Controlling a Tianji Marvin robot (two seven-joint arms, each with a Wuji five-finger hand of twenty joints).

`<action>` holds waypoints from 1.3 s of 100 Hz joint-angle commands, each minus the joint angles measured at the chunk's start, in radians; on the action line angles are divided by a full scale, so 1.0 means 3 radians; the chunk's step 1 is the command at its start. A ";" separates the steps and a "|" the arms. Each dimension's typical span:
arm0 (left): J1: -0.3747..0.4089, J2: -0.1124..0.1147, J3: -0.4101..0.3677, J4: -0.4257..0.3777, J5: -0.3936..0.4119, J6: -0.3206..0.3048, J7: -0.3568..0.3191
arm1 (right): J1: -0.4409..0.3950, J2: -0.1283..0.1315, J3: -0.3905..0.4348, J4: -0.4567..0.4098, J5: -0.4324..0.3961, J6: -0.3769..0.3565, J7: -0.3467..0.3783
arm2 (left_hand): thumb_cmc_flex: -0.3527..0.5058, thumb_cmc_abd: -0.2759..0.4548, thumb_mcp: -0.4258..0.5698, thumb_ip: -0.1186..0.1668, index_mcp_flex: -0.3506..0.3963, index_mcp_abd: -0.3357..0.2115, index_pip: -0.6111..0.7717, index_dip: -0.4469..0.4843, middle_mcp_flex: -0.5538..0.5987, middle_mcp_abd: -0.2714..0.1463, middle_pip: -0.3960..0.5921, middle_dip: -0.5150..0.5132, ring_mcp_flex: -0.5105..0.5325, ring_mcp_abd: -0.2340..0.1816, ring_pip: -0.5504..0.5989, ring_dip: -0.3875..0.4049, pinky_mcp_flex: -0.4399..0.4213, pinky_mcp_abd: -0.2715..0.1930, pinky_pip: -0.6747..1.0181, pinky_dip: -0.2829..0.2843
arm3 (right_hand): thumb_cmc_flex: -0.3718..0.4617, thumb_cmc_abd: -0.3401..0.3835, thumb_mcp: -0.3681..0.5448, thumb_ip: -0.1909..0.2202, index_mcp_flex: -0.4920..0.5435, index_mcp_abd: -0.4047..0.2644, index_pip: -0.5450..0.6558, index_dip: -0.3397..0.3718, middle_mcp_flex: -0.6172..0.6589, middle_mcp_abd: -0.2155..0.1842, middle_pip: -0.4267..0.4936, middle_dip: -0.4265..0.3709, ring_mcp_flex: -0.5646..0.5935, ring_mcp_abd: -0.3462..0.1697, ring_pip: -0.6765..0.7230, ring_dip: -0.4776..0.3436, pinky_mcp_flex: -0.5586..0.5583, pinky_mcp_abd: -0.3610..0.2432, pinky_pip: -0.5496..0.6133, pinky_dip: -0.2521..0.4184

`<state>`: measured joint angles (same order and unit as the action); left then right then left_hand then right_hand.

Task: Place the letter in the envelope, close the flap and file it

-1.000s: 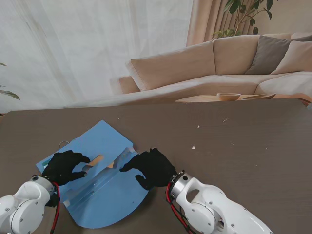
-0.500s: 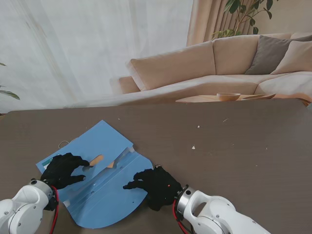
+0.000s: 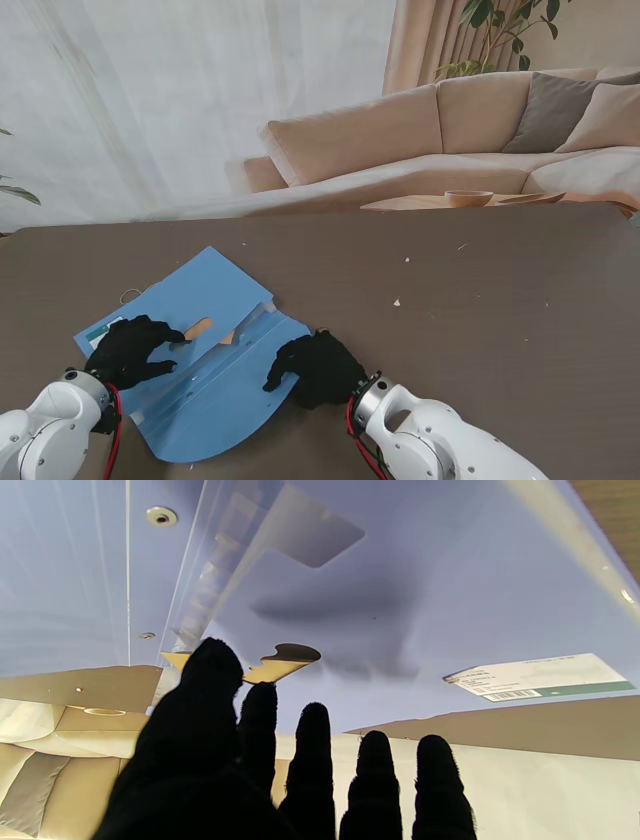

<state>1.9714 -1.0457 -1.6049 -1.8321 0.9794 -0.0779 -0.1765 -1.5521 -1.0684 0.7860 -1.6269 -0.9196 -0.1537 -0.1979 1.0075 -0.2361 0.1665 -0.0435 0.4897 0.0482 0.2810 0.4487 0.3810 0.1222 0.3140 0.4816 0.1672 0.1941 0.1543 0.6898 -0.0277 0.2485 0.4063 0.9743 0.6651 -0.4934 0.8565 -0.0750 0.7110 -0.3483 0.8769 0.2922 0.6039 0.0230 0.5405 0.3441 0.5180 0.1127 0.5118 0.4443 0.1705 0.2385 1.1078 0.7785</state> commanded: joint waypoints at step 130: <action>-0.0449 -0.0005 0.0204 0.0374 -0.0356 0.1032 -0.0384 | 0.0507 -0.0128 0.0404 0.0107 0.0398 -0.0165 0.0237 | 0.0276 0.0162 0.0268 0.0056 0.0407 0.0769 0.0040 0.0178 0.1269 0.0300 0.0342 -0.0158 0.1016 0.0268 0.1003 0.0225 0.0362 0.0224 0.1245 -0.0033 | 0.0136 0.0620 -0.0242 0.0129 0.0002 -0.0353 -0.0081 0.1453 -0.0106 -0.0041 0.0098 0.0110 0.0010 -0.0043 0.0135 0.0027 0.0045 -0.0020 0.0258 0.0015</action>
<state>1.8048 -1.0422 -1.5443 -1.6958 0.8884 0.2483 -0.2625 -1.4249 -1.0993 0.9136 -1.6034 -0.8058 -0.2030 -0.1377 1.0375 -0.1976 0.2216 -0.0416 0.5629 0.2595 0.2589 0.4640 0.7044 0.2320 0.3522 0.4035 0.4569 0.2630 0.4034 0.7378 0.1052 0.2993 0.6961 1.0107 0.6768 -0.3548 0.8259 0.0127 0.7165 -0.3993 0.8089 0.7611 0.6112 0.0290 0.5794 0.3869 0.5415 0.0993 0.5544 0.4482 0.1956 0.2410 1.1671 0.7774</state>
